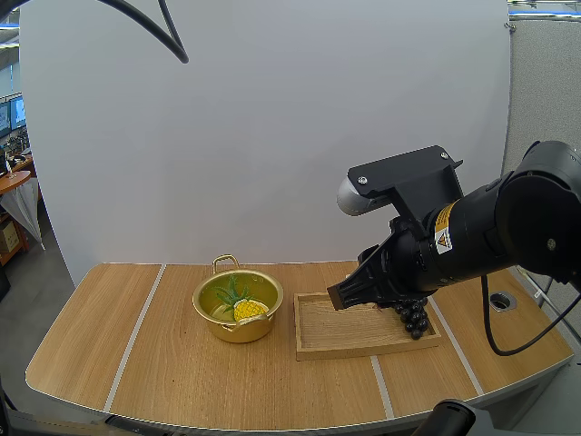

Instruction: Open the pot, put the pineapple inside, and close it

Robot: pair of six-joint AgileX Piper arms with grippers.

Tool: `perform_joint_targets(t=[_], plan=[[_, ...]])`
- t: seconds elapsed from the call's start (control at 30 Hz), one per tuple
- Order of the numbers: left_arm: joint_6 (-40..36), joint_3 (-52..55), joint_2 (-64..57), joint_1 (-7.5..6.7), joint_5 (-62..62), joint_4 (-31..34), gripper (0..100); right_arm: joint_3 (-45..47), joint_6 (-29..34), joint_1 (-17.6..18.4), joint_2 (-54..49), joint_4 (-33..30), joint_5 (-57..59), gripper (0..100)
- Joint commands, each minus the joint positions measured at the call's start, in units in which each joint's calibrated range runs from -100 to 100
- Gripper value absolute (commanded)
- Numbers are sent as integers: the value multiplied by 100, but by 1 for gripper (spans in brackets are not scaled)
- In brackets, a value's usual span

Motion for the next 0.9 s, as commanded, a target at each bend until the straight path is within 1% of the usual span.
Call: perform_joint_targets(t=[0.0,0.07,0.1,0.13,0.17,0.2,0.23,0.87], plan=[[-40,-50,-44,-20,-193,11,0,16,-20,-12,-54,-50,62,55],[-40,-50,-44,-20,-193,11,0,16,-5,-12,-54,-50,62,53],[-40,-50,-44,-20,-193,11,0,16,33,-12,-54,-1,62,47],[-40,-50,-44,-20,-193,11,0,16,92,-12,-54,44,62,38],[-40,-50,-44,-20,-193,11,0,16,107,-12,-54,99,62,25],[-40,-50,-44,-20,-193,11,0,16,107,-12,-54,143,62,10],[-40,-50,-44,-20,-193,11,0,16,107,-12,-54,168,62,0],[-40,-50,-44,-20,-193,11,0,16,114,-12,-54,168,62,0]])
